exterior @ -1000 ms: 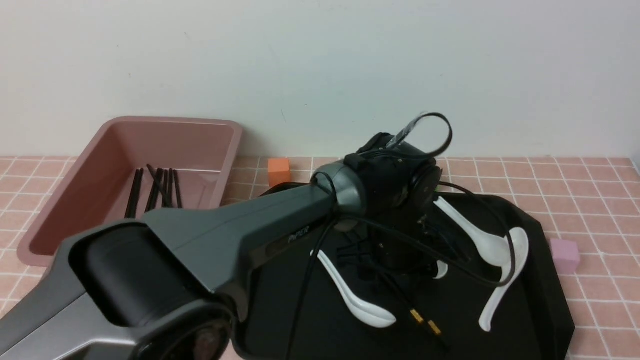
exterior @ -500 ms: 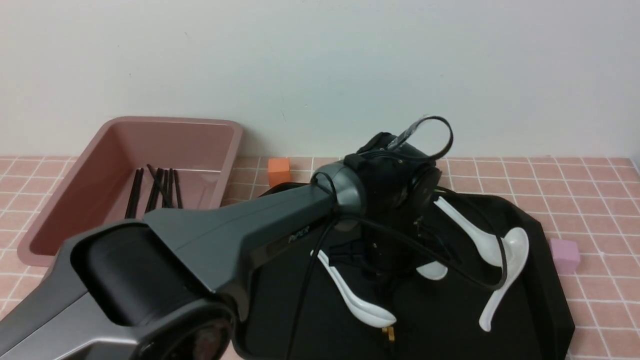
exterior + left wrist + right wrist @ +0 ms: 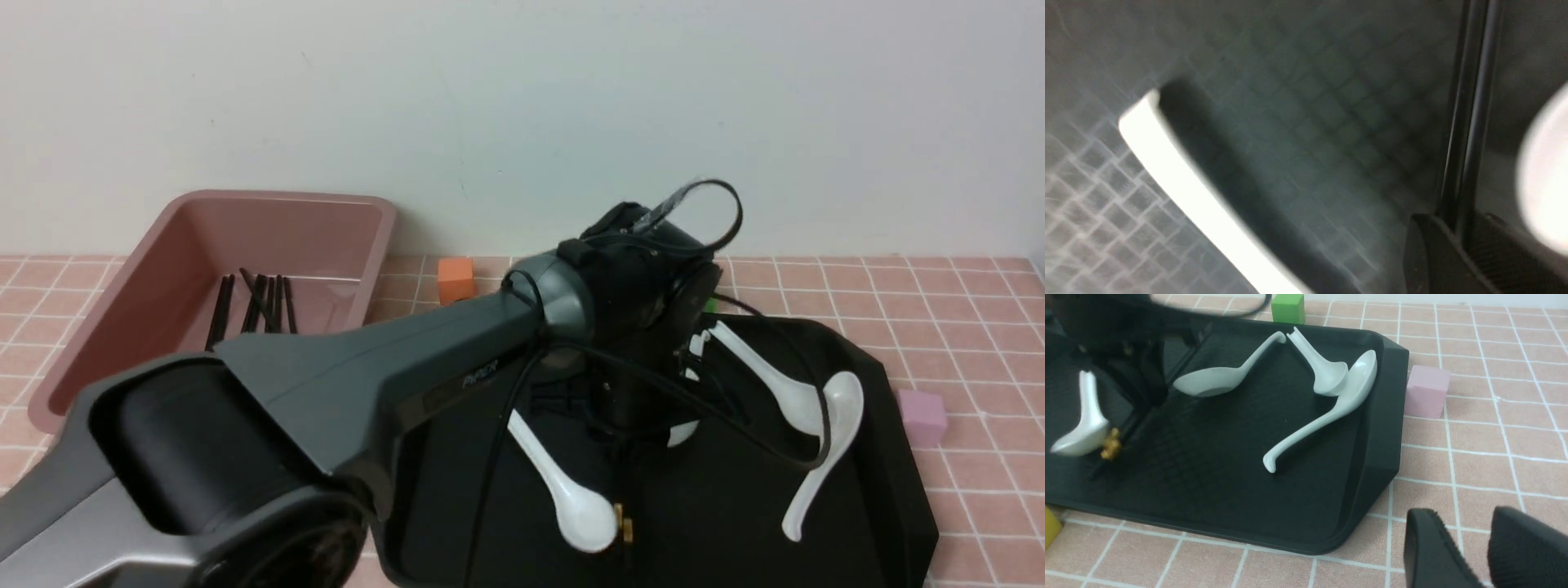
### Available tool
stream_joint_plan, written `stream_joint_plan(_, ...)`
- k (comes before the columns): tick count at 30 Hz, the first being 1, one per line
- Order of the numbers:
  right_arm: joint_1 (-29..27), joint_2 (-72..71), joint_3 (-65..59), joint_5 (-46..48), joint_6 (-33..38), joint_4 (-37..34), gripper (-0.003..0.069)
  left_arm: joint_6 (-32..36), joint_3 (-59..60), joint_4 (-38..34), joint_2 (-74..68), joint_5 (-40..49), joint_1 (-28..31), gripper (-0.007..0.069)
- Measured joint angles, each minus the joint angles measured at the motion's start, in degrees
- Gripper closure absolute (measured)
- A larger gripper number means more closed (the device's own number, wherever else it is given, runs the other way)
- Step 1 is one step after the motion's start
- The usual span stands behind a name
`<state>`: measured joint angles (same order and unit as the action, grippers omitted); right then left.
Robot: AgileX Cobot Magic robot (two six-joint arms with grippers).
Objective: On pink tablecloth take chopsticks from black tray and put them in box.
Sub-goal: 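Reach over to the black tray and grasp a pair of chopsticks with the left gripper, then place the chopsticks into the pink bin with the left gripper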
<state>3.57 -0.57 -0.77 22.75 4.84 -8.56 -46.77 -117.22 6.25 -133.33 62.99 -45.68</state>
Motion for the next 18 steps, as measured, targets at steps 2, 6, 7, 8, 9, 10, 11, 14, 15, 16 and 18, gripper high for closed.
stream_joint_plan(2, 0.0, 0.0, 0.0, 0.0, 0.0, 0.0, 0.0419, 1.5, 0.0, 0.4, 1.5, 0.1, -0.7, 0.0522)
stream_joint_plan(6, 0.0, 0.0, 0.0, 0.0, 0.0, 0.0, 0.0419, 3.2, 0.0, 1.6, 4.9, 0.6, -2.5, 0.0522)
stream_joint_plan(7, 0.0, 0.0, 0.0, 0.0, 0.0, 0.0, 0.0419, 3.9, 0.0, 2.0, 5.9, 1.4, -2.8, 0.0522)
stream_joint_plan(8, 0.0, 0.0, 0.0, 0.0, 0.0, 0.0, 0.0419, 4.5, 0.0, 2.3, 6.7, 2.1, -2.9, 0.0522)
stream_joint_plan(9, 0.0, 0.0, 0.0, 0.0, 0.0, 0.0, 0.0419, 6.2, 0.0, 2.8, 8.0, 3.3, -2.8, 0.0522)
stream_joint_plan(10, 0.0, 0.0, 0.0, 0.0, 0.0, 0.0, 0.0419, 6.4, 0.0, 2.9, 8.2, 3.5, -2.7, 0.0522)
stream_joint_plan(11, 0.0, 0.0, 0.0, 0.0, 0.0, 0.0, 0.0419, 8.6, 0.0, 3.2, 9.6, 4.9, -1.9, 0.0522)
stream_joint_plan(14, 0.0, 0.0, 0.0, 0.0, 0.0, 0.0, 0.0419, 13.3, 0.0, 3.4, 12.6, 7.2, 1.2, 0.0522)
stream_joint_plan(15, 0.0, 0.0, 0.0, 0.0, 0.0, 0.0, 0.0419, 14.4, 0.0, 3.4, 13.4, 7.4, 2.4, 0.0522)
stream_joint_plan(16, 0.0, 0.0, 0.0, 0.0, 0.0, 0.0, 0.0419, 15.4, 0.0, 3.4, 14.0, 7.5, 3.7, 0.0522)
stream_joint_plan(18, 0.0, 0.0, 0.0, 0.0, 0.0, 0.0, 0.0419, 17.4, 0.0, 3.4, 15.5, 7.8, 7.1, 0.0522)
